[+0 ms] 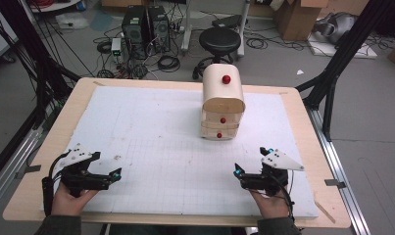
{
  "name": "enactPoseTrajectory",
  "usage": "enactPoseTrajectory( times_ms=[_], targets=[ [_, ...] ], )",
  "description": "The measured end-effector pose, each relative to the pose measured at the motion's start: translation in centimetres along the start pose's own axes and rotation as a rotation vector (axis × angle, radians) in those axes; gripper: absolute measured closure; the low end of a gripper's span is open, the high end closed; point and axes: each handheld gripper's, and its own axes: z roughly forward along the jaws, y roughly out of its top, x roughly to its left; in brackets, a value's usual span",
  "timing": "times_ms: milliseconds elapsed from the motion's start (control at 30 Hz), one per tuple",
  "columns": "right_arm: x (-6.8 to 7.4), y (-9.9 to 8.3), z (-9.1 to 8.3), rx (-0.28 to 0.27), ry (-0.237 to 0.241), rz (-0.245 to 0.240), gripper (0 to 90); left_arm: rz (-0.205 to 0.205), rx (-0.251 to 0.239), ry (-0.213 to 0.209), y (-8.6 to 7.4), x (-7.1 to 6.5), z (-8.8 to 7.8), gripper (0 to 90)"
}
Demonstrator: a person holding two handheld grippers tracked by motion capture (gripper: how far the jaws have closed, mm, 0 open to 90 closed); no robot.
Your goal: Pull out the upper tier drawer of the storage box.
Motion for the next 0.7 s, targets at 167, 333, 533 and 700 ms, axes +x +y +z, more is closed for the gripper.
enactPoseTrajectory(
  times_ms=[167,333,533,700],
  targets=[
    [1.3,0.5,0.9,0.006,-0.026,0.033,0.3,0.000,-0.002,0.000,0.0,0.0,0.0,1.7],
    [2.1,0.9,1.6,-0.014,-0.034,0.029,0.3,-0.002,-0.004,0.005,0.0,0.1,-0.2,1.8],
    [2.6,1.3,2.4,-0.051,-0.046,0.073,0.3,-0.003,0.000,0.002,0.0,0.0,0.0,1.7],
    [3.2,1.5,3.3,-0.086,-0.057,0.117,0.3,-0.001,0.002,-0.001,0.0,0.0,0.1,1.7]
  ],
)
